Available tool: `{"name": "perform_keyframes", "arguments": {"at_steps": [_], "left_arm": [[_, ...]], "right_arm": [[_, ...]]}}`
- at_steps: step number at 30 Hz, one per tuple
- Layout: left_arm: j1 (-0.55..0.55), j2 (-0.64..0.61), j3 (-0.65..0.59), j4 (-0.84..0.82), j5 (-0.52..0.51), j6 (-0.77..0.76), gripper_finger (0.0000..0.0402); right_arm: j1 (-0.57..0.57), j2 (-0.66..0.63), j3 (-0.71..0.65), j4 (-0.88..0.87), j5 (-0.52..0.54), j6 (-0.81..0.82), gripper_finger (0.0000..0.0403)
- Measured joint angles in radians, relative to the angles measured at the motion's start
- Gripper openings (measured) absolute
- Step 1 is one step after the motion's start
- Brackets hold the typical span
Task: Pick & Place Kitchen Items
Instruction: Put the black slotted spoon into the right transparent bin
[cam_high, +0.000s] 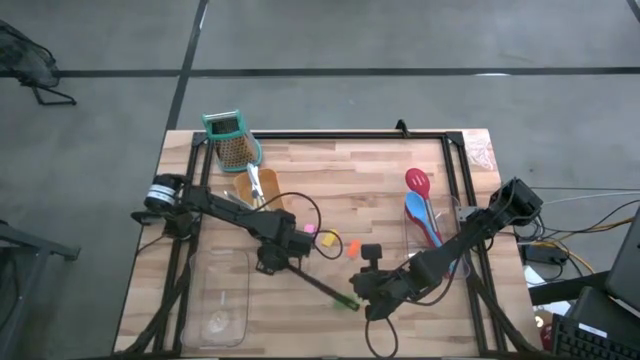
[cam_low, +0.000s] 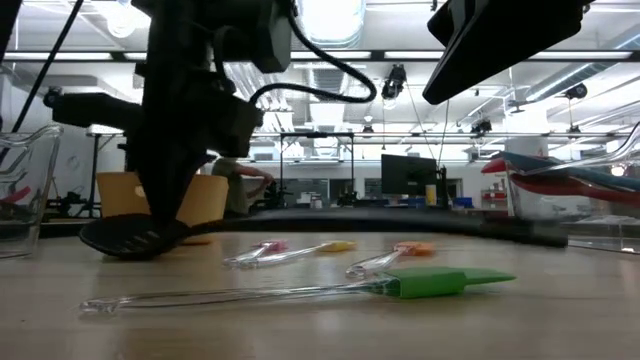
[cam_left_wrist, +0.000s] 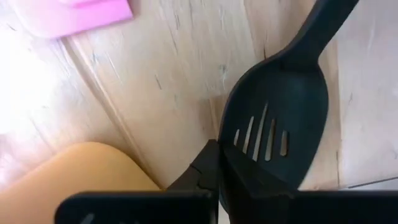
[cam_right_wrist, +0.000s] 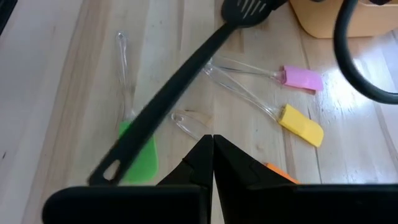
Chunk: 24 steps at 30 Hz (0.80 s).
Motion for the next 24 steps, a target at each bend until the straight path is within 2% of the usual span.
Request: {"name": "perform_keyframes", "arguments": {"at_steps": [14, 18, 24], "left_arm": [[-0.023, -0.046, 0.059, 0.028, 0.013, -0.014, 0.0001], [-0.025, -0.048, 0.066, 0.037, 0.015, -0.017, 0.0001], [-0.026, -0.048, 0.067, 0.037, 0.013, -0.021, 0.0001]], "right_arm": [[0.0, 0.0, 0.0, 0.003, 0.001, 0.04, 0.0008], [-0.01, 0.011, -0.002, 0.095, 0.0, 0.09, 0.0009], [-0.049, 0.016, -0.005, 0.135, -0.073, 0.15, 0.0031]]}}
